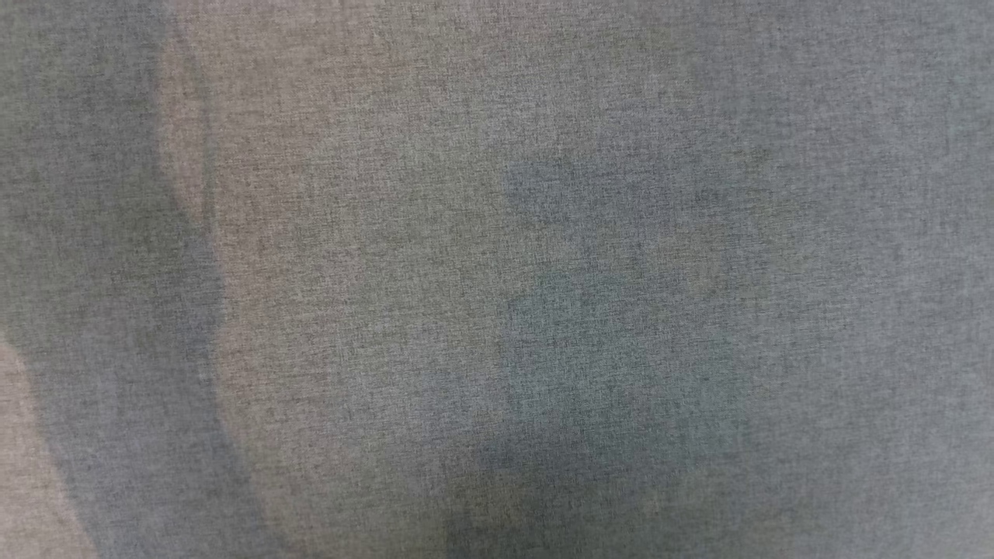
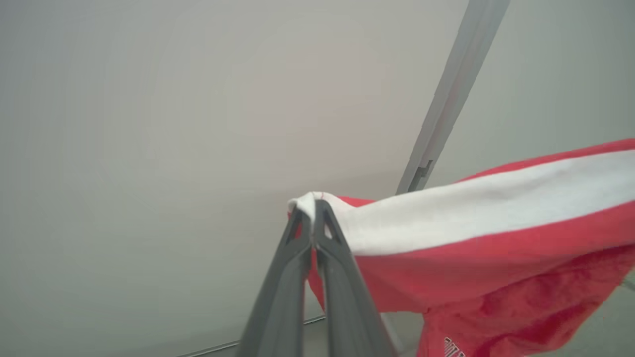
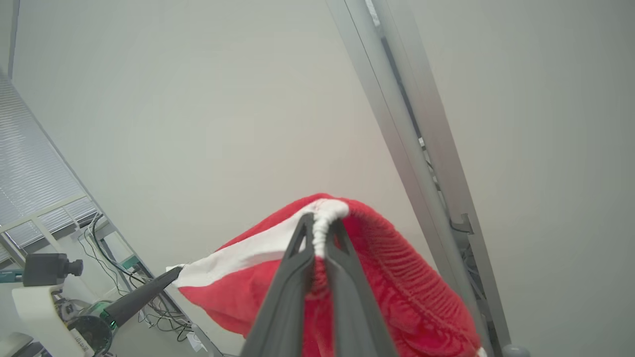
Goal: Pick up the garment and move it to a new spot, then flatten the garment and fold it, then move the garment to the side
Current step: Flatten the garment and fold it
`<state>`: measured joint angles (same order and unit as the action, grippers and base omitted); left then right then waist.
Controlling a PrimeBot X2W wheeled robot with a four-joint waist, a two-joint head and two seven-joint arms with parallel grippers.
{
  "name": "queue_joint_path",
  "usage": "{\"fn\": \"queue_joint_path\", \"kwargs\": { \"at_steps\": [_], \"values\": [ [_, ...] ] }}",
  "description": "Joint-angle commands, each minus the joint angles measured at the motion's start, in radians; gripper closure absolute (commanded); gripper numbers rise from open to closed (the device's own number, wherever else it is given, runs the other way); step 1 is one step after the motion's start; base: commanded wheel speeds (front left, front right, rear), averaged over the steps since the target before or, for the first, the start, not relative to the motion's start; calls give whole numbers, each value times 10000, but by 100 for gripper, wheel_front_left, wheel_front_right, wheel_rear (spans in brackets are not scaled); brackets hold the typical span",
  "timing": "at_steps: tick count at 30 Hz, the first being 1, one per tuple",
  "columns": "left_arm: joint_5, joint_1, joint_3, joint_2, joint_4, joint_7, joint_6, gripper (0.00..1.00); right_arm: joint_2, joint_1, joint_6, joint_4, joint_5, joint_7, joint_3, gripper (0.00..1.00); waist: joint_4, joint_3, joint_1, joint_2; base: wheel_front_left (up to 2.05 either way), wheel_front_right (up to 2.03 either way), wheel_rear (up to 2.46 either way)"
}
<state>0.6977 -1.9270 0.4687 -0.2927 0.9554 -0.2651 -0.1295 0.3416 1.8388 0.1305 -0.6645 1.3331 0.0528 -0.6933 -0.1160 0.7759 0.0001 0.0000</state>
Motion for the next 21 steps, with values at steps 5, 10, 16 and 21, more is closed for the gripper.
{"fn": "queue_joint_path", "kwargs": {
  "at_steps": [5,10,16,21],
  "values": [
    [-27,-531,212,138,385,694,-11,100,-1,408,6,-284,-192,1155,-125,100,6,-107,-1,0,0,0,0],
    [191,-512,540,129,634,968,-12,100,67,210,5,-203,-97,1791,-357,100,39,-57,-1,0,0,0,0],
    [432,-753,865,-38,904,1200,-7,100,209,405,5,-354,196,1928,-627,100,132,-22,-1,0,0,0,0],
    [651,-1036,1079,73,885,1607,-8,100,185,887,5,-193,251,2049,-706,100,192,-84,-1,0,0,0,0]
  ]
}}
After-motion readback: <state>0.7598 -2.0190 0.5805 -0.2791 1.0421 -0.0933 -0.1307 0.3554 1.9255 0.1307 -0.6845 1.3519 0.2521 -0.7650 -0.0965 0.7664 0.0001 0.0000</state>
